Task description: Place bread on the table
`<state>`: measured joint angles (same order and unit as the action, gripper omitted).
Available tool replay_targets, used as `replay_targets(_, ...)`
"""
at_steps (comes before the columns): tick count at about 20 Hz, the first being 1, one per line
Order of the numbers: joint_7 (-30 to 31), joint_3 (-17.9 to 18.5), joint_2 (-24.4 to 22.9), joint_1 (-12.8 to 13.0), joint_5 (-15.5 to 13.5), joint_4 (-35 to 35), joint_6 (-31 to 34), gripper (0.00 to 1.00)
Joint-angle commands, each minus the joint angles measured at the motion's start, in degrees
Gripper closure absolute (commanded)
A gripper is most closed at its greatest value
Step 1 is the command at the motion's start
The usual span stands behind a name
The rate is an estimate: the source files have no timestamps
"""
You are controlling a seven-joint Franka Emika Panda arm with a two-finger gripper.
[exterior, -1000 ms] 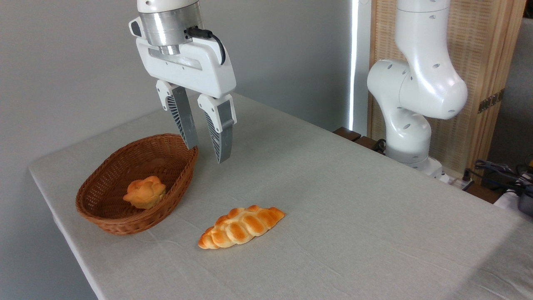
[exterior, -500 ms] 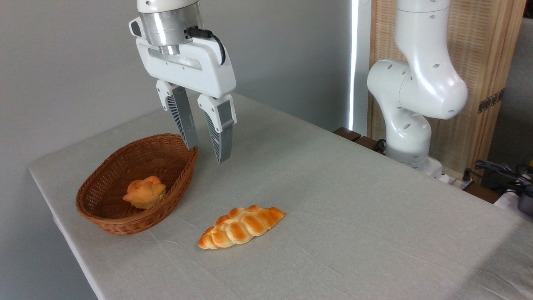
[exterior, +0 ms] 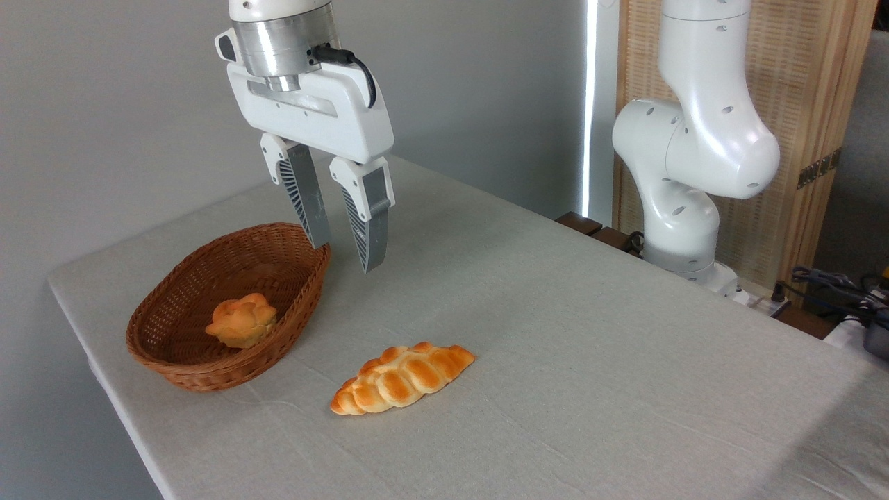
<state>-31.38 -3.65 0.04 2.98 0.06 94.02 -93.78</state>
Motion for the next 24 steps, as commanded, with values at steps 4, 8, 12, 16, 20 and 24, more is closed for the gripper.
replay_targets(4,-0.8,0.2,0.0,0.0,-0.9,-0.4,1.7,0.00)
replay_targets(8,-0.8,0.2,0.0,0.0,-0.9,-0.5,1.8,0.00)
replay_targets(12,-0.8,0.2,0.0,0.0,-0.9,-0.4,1.8,0.00)
replay_targets(16,-0.8,0.2,0.0,0.0,-0.9,-0.3,1.8,0.00)
replay_targets(20,-0.5,0.0,0.0,0.1,-0.9,-0.2,1.8,0.00)
replay_targets(24,2.2,-3.1,1.3,0.9,-1.0,-0.2,0.4,0.00)
